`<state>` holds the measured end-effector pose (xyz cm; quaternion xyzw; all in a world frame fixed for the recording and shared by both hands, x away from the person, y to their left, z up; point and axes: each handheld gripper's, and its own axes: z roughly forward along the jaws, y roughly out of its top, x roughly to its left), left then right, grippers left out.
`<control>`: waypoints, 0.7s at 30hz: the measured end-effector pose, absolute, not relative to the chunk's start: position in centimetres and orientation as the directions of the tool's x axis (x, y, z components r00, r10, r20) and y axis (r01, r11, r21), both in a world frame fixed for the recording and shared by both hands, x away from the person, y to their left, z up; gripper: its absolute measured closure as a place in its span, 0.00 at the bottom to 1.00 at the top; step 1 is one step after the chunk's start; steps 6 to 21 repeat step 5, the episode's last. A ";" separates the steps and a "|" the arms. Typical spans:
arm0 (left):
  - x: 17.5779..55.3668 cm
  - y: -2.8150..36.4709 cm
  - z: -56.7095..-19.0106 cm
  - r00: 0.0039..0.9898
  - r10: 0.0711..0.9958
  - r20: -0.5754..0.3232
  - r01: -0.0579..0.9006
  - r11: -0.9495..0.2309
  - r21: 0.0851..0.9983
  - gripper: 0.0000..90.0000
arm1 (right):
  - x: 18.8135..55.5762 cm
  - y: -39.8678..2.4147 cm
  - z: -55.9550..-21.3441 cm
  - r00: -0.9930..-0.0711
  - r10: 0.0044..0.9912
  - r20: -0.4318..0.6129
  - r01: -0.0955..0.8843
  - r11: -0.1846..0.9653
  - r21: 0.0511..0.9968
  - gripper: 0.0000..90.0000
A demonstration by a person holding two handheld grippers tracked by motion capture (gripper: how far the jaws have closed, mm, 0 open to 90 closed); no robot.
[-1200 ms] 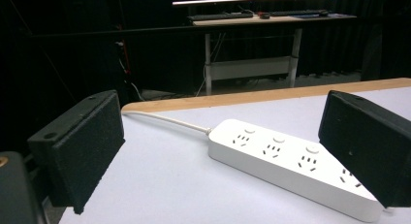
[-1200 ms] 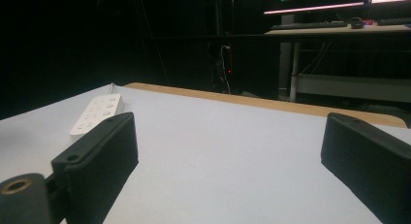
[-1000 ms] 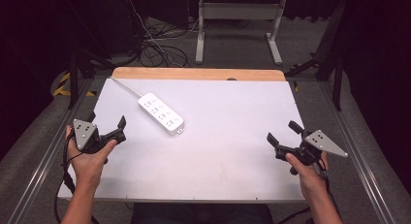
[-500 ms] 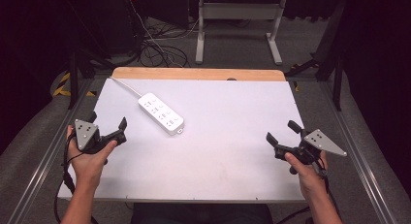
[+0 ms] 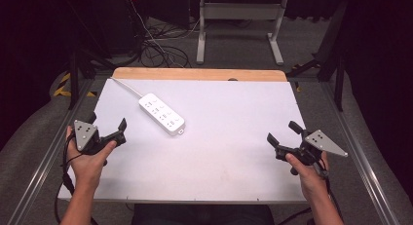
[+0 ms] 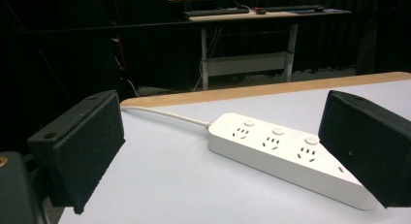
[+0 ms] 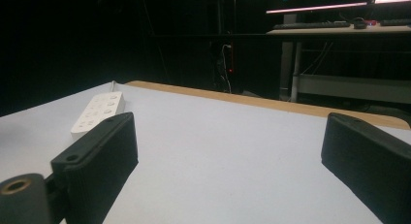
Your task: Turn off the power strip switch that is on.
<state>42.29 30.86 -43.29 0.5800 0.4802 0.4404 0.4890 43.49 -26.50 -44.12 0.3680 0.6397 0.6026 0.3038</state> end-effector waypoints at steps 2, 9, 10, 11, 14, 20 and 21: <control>42.5 30.9 -43.4 0.151 0.988 0.041 0.130 -0.060 0.990 0.04 | 43.6 -26.5 -44.2 -0.545 0.836 0.059 0.107 0.000 0.994 0.07; 42.7 31.0 -43.5 0.149 0.988 0.040 0.137 -0.060 0.989 0.04 | 43.8 -26.6 -44.3 -0.547 0.835 0.058 0.109 0.003 0.994 0.07; 42.7 31.0 -43.5 0.149 0.988 0.040 0.137 -0.060 0.989 0.04 | 43.8 -26.6 -44.3 -0.547 0.835 0.058 0.109 0.003 0.994 0.07; 42.7 31.0 -43.5 0.149 0.988 0.040 0.137 -0.060 0.989 0.04 | 43.8 -26.6 -44.3 -0.547 0.835 0.058 0.109 0.003 0.994 0.07; 42.7 31.0 -43.5 0.149 0.988 0.040 0.137 -0.060 0.989 0.04 | 43.8 -26.6 -44.3 -0.547 0.835 0.058 0.109 0.003 0.994 0.07; 42.7 31.0 -43.5 0.149 0.988 0.040 0.137 -0.060 0.989 0.04 | 43.8 -26.6 -44.3 -0.547 0.835 0.058 0.109 0.003 0.994 0.07; 42.7 31.0 -43.5 0.149 0.988 0.040 0.137 -0.060 0.989 0.04 | 43.8 -26.6 -44.3 -0.547 0.835 0.058 0.109 0.003 0.994 0.07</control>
